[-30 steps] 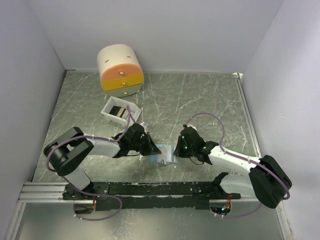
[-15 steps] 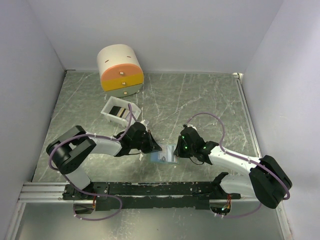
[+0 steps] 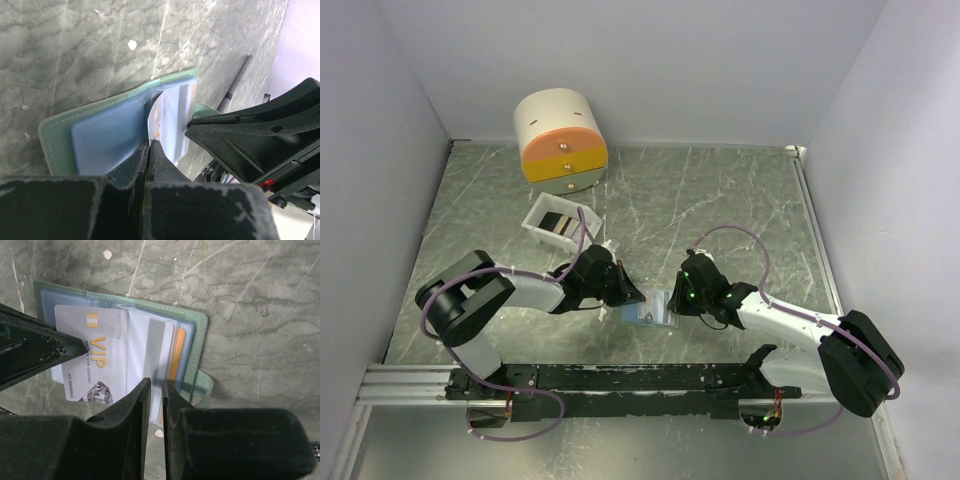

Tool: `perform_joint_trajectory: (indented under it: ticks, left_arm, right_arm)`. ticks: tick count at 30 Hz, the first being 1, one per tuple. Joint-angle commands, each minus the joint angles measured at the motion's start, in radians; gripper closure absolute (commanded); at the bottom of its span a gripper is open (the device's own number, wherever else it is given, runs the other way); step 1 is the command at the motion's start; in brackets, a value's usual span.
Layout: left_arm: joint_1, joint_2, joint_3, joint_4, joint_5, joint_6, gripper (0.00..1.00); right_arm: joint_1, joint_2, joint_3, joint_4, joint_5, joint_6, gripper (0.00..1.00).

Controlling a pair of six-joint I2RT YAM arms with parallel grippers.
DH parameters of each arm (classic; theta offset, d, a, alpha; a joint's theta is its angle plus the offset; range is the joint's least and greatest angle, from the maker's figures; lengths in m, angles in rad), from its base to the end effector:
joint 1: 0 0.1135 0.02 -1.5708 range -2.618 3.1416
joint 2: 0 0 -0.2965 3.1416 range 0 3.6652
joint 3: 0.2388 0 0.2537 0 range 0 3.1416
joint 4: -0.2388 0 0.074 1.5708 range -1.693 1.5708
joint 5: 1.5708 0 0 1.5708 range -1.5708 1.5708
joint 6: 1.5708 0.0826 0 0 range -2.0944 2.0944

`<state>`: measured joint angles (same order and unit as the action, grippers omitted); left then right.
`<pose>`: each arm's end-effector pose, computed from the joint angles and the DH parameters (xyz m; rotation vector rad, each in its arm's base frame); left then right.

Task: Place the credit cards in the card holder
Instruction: Insert the credit card into the card holder.

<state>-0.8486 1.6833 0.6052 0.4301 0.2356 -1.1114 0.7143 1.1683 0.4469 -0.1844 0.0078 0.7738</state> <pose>0.2141 -0.2722 0.1262 -0.1848 2.5398 -1.2173 0.1706 0.1470 0.1453 0.0803 2.5821 0.5968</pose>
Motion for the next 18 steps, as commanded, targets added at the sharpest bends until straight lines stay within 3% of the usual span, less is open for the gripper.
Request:
perform_joint_trajectory:
  ticks: [1, 12, 18]
  left_arm:
    - [-0.022, -0.005, -0.032, -0.062, -0.01, 0.039, 0.93]
    - [-0.029, 0.037, -0.025, -0.031, 0.006, 0.035, 0.93]
    - [-0.03, 0.052, 0.015, -0.028, -0.006, 0.034, 0.92]
  right_arm:
    - [-0.002, -0.007, -0.011, 0.007, 0.005, 0.006, 0.84]
    - [-0.001, -0.017, -0.011, 0.004, 0.005, 0.01, 0.84]
    - [-0.002, -0.029, 0.007, -0.019, 0.005, 0.019, 0.78]
